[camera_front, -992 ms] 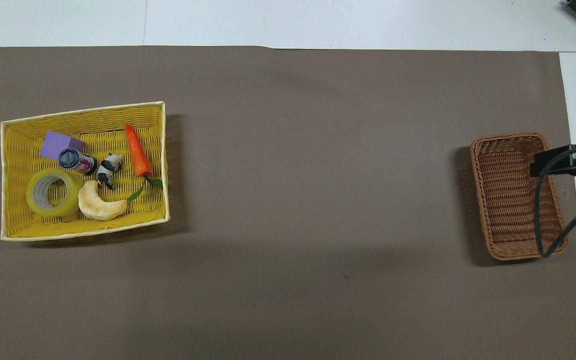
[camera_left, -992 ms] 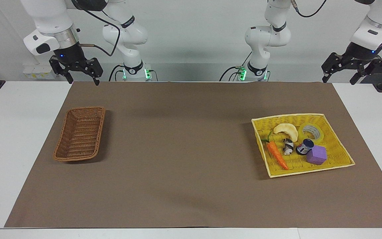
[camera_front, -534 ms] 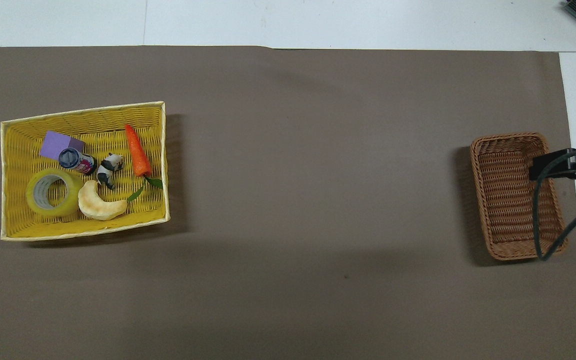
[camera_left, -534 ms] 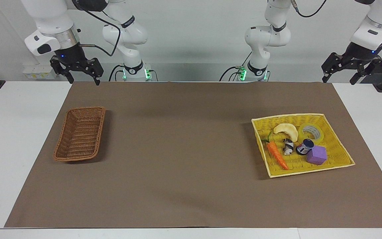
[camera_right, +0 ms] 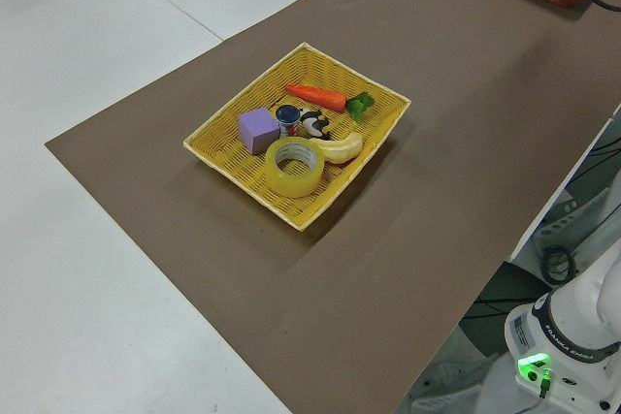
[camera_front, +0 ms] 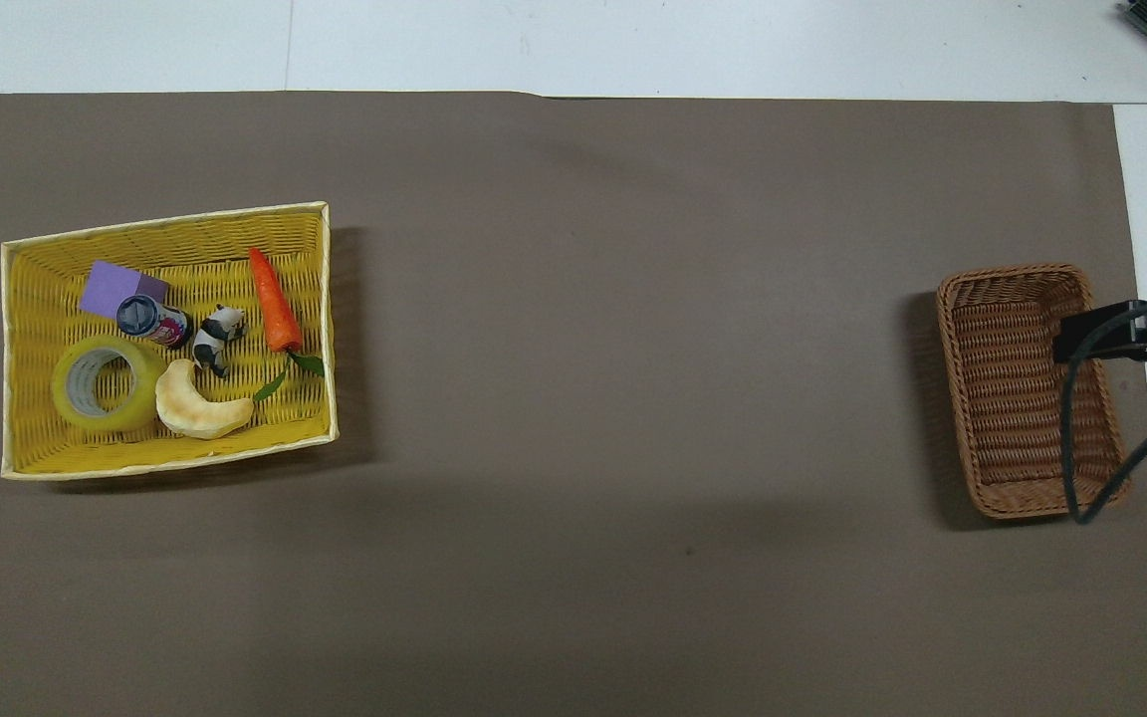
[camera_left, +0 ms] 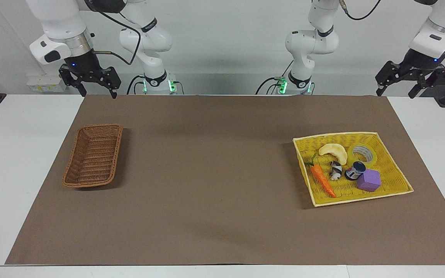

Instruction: Move tape to another basket

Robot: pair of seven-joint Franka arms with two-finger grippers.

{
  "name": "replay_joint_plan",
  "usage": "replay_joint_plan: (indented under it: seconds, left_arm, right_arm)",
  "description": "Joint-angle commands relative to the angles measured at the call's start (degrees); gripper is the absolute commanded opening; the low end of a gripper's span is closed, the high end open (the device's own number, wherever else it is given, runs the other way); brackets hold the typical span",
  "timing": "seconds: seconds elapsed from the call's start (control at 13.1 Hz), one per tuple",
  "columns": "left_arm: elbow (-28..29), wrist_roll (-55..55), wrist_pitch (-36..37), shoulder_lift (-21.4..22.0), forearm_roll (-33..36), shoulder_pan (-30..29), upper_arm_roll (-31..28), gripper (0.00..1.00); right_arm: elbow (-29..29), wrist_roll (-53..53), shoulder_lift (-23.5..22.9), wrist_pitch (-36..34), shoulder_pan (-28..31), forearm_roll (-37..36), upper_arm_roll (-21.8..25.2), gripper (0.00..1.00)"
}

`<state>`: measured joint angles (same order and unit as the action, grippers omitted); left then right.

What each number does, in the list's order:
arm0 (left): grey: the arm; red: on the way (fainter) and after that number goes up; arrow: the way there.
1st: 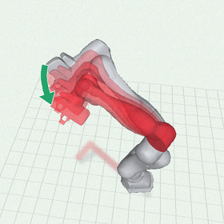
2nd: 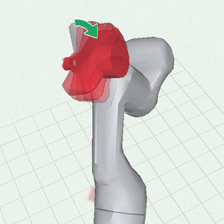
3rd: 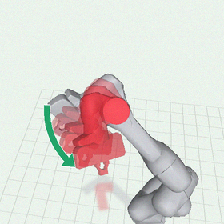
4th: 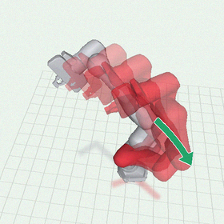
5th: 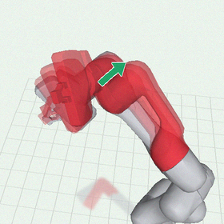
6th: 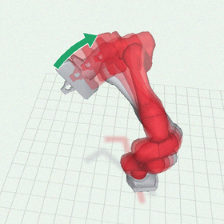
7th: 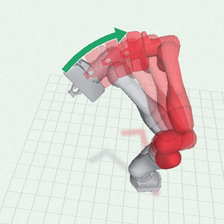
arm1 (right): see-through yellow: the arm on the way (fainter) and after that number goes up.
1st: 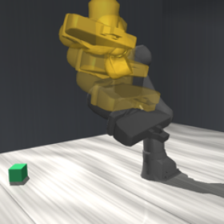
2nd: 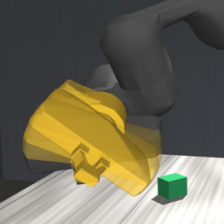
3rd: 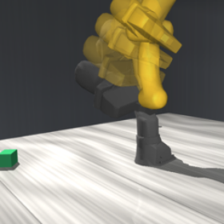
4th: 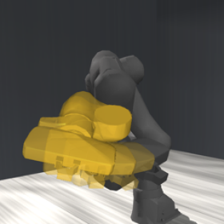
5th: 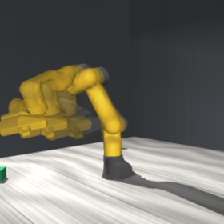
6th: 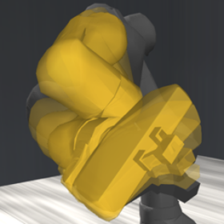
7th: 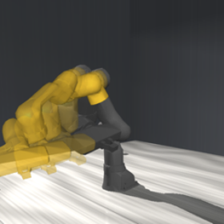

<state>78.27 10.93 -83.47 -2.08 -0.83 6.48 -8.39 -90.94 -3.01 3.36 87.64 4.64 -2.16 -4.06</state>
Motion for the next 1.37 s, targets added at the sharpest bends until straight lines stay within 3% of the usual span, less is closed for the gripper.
replay_joint_plan:
  seconds: [0.0, 1.3]
  left_arm:
    - [0.3, 0.24, -0.55, 0.59, -0.31, 0.73, -0.84, 1.0]
    - [0.3, -0.47, -0.47, 0.59, -0.31, 0.82, -0.84, 1.0]
  right_arm:
    - [-1.79, 1.61, 1.56, 0.34, 0.63, 1.81, -0.16, 1.0]
    - [-1.7, 1.7, 1.56, 0.25, 0.63, 1.81, -0.16, 1.0]
